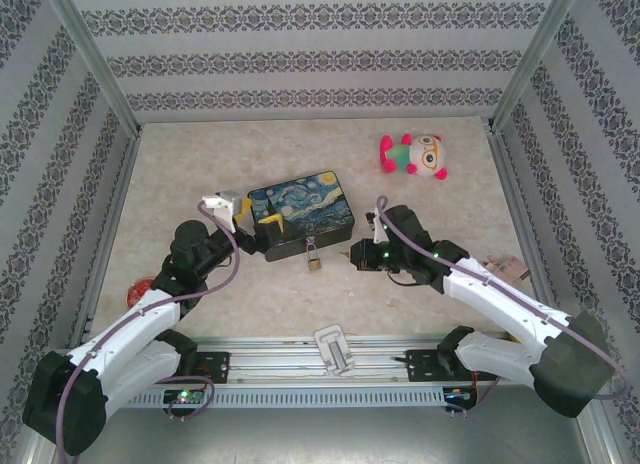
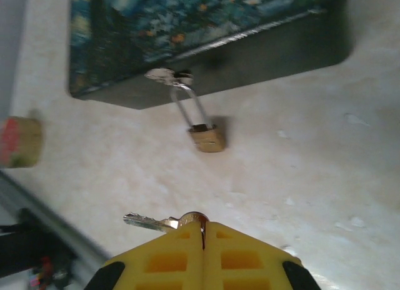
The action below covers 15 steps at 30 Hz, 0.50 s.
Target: Unlock a padlock with a key
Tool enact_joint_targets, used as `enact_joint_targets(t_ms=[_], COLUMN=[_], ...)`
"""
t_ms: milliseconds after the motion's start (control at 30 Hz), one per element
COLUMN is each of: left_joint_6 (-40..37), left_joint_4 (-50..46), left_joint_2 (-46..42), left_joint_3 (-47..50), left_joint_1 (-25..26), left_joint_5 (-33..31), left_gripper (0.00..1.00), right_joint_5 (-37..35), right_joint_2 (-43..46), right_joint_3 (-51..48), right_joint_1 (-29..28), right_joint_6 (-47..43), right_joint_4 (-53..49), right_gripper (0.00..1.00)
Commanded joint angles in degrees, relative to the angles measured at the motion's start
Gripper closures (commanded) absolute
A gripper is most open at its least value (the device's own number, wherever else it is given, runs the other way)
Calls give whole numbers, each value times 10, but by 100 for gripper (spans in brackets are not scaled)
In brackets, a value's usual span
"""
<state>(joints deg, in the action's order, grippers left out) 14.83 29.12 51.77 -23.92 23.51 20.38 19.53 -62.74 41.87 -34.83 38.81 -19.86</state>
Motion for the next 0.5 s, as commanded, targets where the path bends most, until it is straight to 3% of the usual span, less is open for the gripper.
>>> enact_joint_targets(t_ms=[0,200,367,467], left_joint_6=[-162,-313,-379,-386], left_joint_4=[118,31,-6,19], left_joint_2=[15,46,83,111], left_joint_3=[9,-30,-56,-71], left_joint_1=[30,91,116,117], left_joint_5=[149,172,178,221], left_gripper=[1,0,1,5], right_joint_5=[174,343,423,441], right_joint_2=[-24,-52,-48,-47], right_joint_3=[43,72,70,66], right_joint_1=[37,93,126,132], right_joint_6=[-8,42,74,77], right_joint_4=[-9,-24,-31,-44], right_gripper=[100,100,100,100])
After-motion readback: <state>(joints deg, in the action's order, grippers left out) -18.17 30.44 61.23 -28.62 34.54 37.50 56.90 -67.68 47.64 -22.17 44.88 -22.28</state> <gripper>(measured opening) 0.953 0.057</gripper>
